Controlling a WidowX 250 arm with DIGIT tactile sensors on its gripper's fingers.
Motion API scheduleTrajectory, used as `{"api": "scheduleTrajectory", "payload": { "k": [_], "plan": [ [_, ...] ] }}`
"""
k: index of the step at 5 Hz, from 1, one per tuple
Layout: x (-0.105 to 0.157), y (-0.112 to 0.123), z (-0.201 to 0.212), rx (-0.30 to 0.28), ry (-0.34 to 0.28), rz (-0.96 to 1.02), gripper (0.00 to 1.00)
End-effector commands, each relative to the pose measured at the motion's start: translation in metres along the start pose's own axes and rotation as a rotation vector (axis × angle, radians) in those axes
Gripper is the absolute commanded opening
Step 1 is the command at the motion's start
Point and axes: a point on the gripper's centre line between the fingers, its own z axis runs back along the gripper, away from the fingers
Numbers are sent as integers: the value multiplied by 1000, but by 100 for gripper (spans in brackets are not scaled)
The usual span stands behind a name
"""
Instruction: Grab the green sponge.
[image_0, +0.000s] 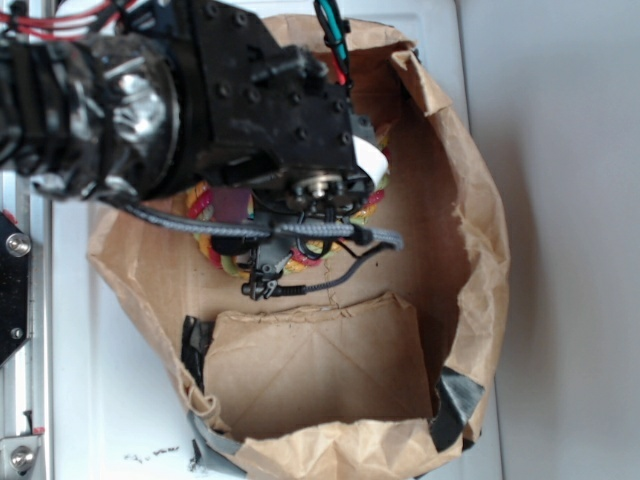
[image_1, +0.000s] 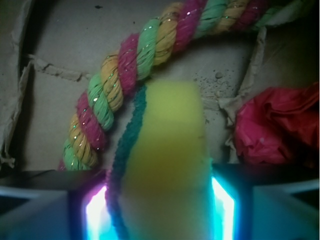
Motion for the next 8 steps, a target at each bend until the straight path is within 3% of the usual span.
{"api": "scheduleTrajectory", "payload": {
  "k": [1, 3, 5, 7, 8],
  "plan": [
    [7, 7, 36, 30, -100, 29, 0],
    [-4, 24, 78, -54, -148, 104, 0],
    [-5, 20, 131, -131, -223, 161, 0],
    [4, 1, 157, -126, -266, 125, 0],
    [6, -10, 174, -115, -222, 187, 0]
  ]
}}
